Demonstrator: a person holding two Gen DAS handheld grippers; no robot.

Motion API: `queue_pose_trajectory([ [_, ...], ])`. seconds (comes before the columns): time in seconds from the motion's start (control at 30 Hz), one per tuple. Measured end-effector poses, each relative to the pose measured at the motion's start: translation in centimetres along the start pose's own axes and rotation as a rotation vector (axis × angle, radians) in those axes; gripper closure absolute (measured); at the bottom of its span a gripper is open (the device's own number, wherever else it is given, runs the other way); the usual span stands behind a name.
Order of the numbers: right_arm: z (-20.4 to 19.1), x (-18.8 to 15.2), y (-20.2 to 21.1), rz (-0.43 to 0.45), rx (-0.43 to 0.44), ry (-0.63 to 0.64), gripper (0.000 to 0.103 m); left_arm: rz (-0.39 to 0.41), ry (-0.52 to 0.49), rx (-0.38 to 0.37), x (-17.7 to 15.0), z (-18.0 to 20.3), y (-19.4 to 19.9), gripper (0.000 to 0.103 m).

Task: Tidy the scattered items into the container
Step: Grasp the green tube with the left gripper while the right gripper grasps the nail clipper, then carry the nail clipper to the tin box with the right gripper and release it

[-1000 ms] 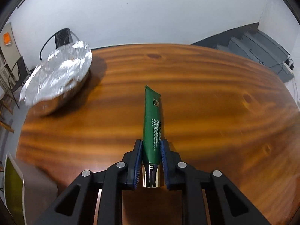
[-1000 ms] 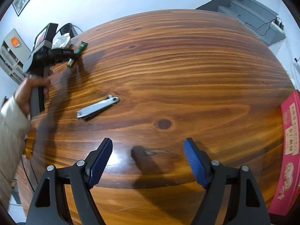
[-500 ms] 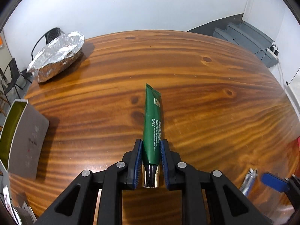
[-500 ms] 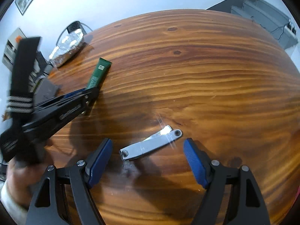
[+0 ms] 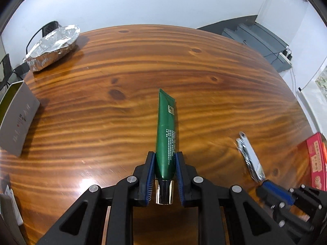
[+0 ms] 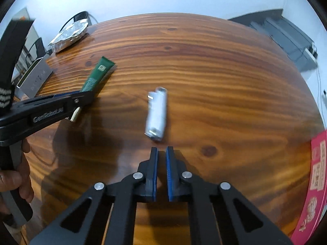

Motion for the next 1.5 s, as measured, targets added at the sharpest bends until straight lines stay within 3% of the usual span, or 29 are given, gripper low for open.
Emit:
queue_pose_trajectory([
  [0.17,1.4,-1.1,0.9,-0.017,0.097,-0.063,0.092,-0.01,0.055,-0.03,-1.2,0.7,0.7,0.082],
  [0.23,1.5,-0.7,0.9,-0.029,0.149,-0.111,0.071,-0.014,0.079,-0.038,-1.7,0.8,0.9,0.082],
  [0.27,1.5,-0.5,0.9,-0.028,0.162,-0.127,0.05,-0.016,0.088,-0.039,-1.9,0.8,1.0,0.082],
  [0.3,1.3,-0.2,1.0,-0.019,0.167,-0.137,0.038,-0.018,0.092,-0.04,-2.1,0.8,1.2,0.082],
  [0.47,-0.9,1.9,0.1,0.02,0.126,-0.058,0.039,-0.019,0.097,-0.026,-3.1,0.4,1.7,0.082],
  [0.53,-1.8,2.7,-0.9,0.015,0.109,-0.012,0.045,-0.019,0.111,-0.023,-3.5,0.0,2.0,0.082],
  [0.6,-2.3,3.0,-1.7,-0.003,0.078,0.038,0.059,-0.019,0.123,-0.026,-3.8,-0.2,2.2,0.082],
  [0.63,-2.6,3.2,-2.2,-0.003,0.045,0.071,0.061,-0.019,0.127,-0.025,-4.0,-0.3,2.3,0.082],
  [0.7,-2.5,3.3,-2.2,0.005,-0.009,0.109,0.081,-0.023,0.133,-0.026,-4.3,-0.4,2.5,0.082],
  [0.73,-2.5,3.2,-2.1,0.006,-0.007,0.107,0.085,-0.025,0.133,-0.027,-4.3,-0.4,2.6,0.082],
  [1.1,1.8,-0.1,1.2,-0.007,0.048,-0.047,0.086,-0.06,0.083,-0.075,-5.1,4.3,2.8,0.082],
  [1.5,10.1,-3.8,12.6,0.113,0.057,-0.251,0.086,-0.05,-0.033,-0.191,-4.9,15.5,6.9,0.082],
])
Point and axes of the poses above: each gripper's, at about its wrist camera, not at the fingertips, and y roughly against the way its jaws point, z to its right, x to its top, the point moved 9 cm from there along -y, roughly the way its jaws point, and after that the axes turned 7 degrees about x, right-handed, at the moved point
